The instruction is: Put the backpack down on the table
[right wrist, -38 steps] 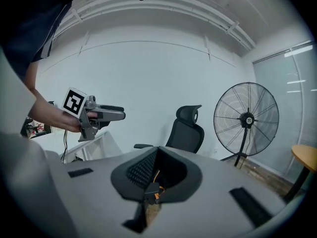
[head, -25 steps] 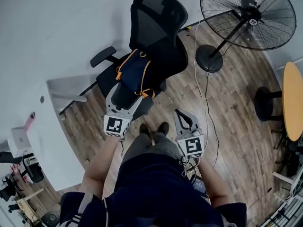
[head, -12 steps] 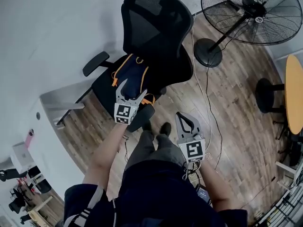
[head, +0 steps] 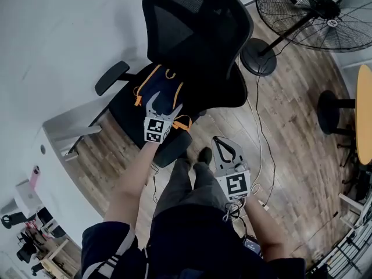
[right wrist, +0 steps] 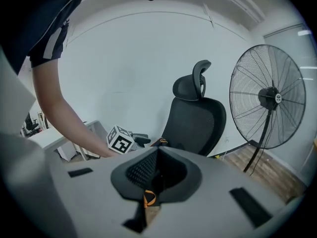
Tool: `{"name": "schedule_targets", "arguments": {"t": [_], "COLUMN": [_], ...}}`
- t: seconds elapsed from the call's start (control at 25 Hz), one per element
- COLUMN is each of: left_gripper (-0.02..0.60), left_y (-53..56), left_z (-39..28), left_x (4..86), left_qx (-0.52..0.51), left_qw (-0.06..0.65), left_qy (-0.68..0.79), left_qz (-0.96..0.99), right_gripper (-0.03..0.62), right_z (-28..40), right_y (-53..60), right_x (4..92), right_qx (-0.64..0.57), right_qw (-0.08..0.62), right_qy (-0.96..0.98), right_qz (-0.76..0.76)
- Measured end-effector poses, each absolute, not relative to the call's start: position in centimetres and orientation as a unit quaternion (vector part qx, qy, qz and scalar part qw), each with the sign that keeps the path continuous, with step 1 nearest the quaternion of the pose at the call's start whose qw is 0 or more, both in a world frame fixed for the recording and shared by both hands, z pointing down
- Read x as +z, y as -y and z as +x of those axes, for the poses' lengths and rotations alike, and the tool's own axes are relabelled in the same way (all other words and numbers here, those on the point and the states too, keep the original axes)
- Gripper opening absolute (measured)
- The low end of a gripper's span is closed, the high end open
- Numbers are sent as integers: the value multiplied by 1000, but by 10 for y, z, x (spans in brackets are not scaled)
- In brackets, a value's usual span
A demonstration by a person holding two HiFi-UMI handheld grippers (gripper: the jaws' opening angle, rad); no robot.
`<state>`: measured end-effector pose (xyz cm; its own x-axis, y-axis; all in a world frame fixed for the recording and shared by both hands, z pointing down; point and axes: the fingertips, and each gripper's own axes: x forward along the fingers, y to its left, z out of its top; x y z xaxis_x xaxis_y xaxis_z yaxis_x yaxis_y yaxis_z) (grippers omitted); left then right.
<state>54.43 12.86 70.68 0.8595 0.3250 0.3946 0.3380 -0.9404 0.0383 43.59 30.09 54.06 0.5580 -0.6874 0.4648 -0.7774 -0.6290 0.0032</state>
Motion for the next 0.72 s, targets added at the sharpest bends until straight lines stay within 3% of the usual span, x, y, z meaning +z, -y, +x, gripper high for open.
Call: {"name": "schedule_targets", "arguments": {"t": [0.72], "left_gripper": [302], "left_y": [-131], "left_z": [585], "left_x": [800], "left_qx": [-270], "left_qw": [-15], "left_qy": [216], "left_qz": [-938], "right_gripper": [1], "right_z": [443], "right_y": [-297], "right_x": [579], "right_qx": [244], "right_qw": [100], "right_qy": [424], "right_qz": [866]}}
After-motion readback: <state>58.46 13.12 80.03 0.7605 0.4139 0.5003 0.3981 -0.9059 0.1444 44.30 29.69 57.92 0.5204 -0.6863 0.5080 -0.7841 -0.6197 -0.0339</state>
